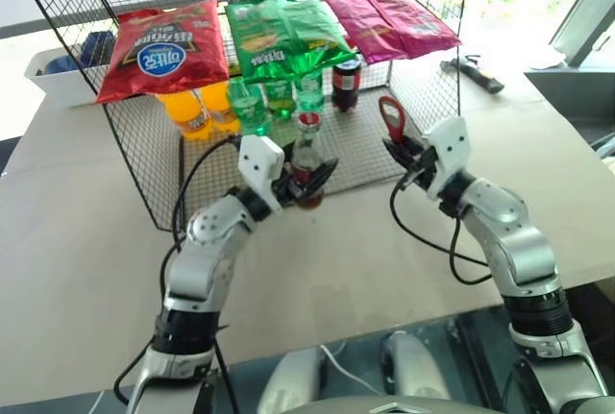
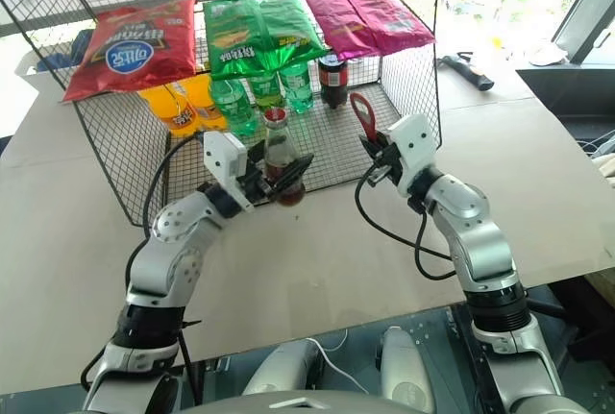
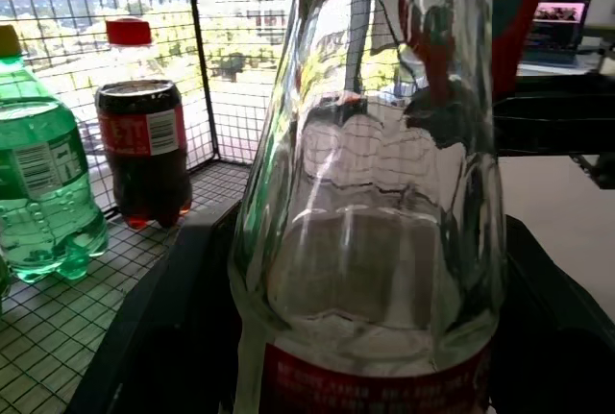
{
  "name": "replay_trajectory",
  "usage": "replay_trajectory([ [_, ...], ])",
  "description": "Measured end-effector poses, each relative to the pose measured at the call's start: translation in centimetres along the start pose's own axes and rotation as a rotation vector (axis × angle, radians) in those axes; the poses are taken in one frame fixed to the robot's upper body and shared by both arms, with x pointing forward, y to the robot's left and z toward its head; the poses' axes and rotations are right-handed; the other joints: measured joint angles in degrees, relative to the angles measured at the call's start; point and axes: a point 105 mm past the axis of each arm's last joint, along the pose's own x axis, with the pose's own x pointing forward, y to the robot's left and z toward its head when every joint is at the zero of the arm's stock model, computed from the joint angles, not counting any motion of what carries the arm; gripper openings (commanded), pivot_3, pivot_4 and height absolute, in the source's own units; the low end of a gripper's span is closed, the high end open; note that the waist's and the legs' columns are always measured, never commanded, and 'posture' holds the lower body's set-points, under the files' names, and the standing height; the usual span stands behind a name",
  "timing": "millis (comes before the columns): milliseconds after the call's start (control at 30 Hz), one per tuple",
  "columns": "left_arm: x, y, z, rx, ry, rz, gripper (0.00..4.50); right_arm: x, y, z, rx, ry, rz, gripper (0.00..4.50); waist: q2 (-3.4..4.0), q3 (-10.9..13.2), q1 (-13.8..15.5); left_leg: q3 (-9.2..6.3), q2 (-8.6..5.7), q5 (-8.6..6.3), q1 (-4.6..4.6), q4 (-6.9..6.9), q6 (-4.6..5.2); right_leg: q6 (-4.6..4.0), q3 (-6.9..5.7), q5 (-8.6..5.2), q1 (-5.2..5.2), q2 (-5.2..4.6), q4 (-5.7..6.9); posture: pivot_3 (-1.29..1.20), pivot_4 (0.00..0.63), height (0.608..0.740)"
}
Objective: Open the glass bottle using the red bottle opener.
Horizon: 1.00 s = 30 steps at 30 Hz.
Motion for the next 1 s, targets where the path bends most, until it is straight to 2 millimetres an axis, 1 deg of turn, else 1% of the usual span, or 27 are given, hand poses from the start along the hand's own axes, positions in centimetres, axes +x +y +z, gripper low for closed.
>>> replay_trajectory([
  [100, -0.2, -1.0, -1.2, -0.039, 0.021, -0.015, 2.63, 0.2, 0.1, 0.2, -0.002, -0.010, 0.008, 0.00, 0.00, 0.0, 0.0, 0.01, -0.03, 0.00, 0.00, 0.00, 0.00, 0.00, -0.01, 0.00, 0.00, 0.02, 0.00, 0.00, 0.150, 0.739],
  [167, -0.2, -1.4, -1.5, -0.063, 0.006, -0.004, 2.63, 0.3, 0.1, 0.3, -0.004, -0.016, 0.009, 0.00, 0.00, 0.0, 0.0, 0.01, -0.02, 0.00, 0.00, 0.00, 0.00, 0.00, -0.01, 0.00, -0.01, 0.02, 0.00, 0.00, 0.150, 0.739],
  [267, -0.2, -1.4, -1.4, -0.061, -0.035, 0.024, 2.63, 0.4, 0.1, 0.3, -0.004, -0.019, 0.008, 0.00, 0.00, 0.0, 0.0, 0.02, -0.03, 0.00, 0.00, 0.00, 0.00, 0.00, -0.01, 0.00, -0.01, 0.02, 0.00, 0.00, 0.150, 0.739],
  [400, -0.3, -1.3, -1.7, -0.055, -0.047, 0.038, 2.63, 0.4, 0.1, 0.2, -0.005, -0.014, 0.009, 0.00, 0.00, 0.0, 0.0, 0.04, -0.04, 0.00, 0.00, 0.00, 0.00, 0.00, 0.00, 0.00, -0.01, 0.02, 0.00, 0.00, 0.150, 0.739],
  [433, -0.4, -1.4, -1.8, -0.057, -0.047, 0.034, 3.65, 0.4, 0.1, 0.2, -0.007, -0.014, 0.010, 0.00, 0.00, 0.0, 0.0, 0.04, -0.03, 0.00, 0.00, 0.00, 0.00, 0.00, 0.00, 0.00, -0.01, 0.02, 0.00, 0.00, 0.150, 0.739],
  [500, -0.5, -1.4, -1.5, -0.048, -0.064, 0.028, 4.27, 0.4, 0.1, 0.2, -0.010, -0.014, 0.013, 0.00, 0.00, 0.0, 0.0, 0.04, -0.03, 0.00, 0.00, 0.00, 0.00, 0.00, 0.00, 0.00, -0.01, 0.02, -0.01, 0.00, 0.150, 0.739],
  [533, -0.5, -1.3, -1.3, -0.038, -0.076, 0.029, 4.40, 0.5, 0.1, 0.3, -0.015, -0.015, 0.013, 0.00, 0.00, 0.0, 0.0, 0.05, -0.04, 0.00, 0.00, 0.00, 0.00, 0.00, 0.01, 0.00, -0.01, 0.02, 0.00, 0.00, 0.150, 0.739],
  [667, -0.7, -1.5, -1.2, -0.030, -0.093, 0.026, 4.40, 0.7, 0.0, 0.6, -0.024, -0.024, 0.020, 0.00, 0.00, 0.0, 0.0, 0.05, -0.03, 0.00, 0.00, 0.00, 0.00, 0.00, 0.01, 0.00, -0.01, 0.02, 0.01, 0.00, 0.150, 0.739],
  [867, -0.8, -1.9, -0.9, -0.053, -0.118, -0.001, 4.40, 0.7, 0.0, 0.3, -0.018, -0.011, 0.023, 0.00, 0.00, 0.0, 0.0, 0.05, -0.03, 0.00, 0.00, 0.00, 0.00, 0.00, 0.01, 0.00, -0.01, 0.02, 0.01, 0.00, 0.150, 0.739],
  [1000, -0.7, -2.2, 0.0, -0.036, -0.151, -0.018, 4.40, 0.7, 0.0, 0.2, -0.017, -0.009, 0.027, 0.00, 0.00, 0.0, 0.0, 0.05, -0.03, 0.00, 0.00, 0.00, 0.00, 0.00, 0.01, 0.00, -0.01, 0.02, 0.01, 0.00, 0.150, 0.739],
])
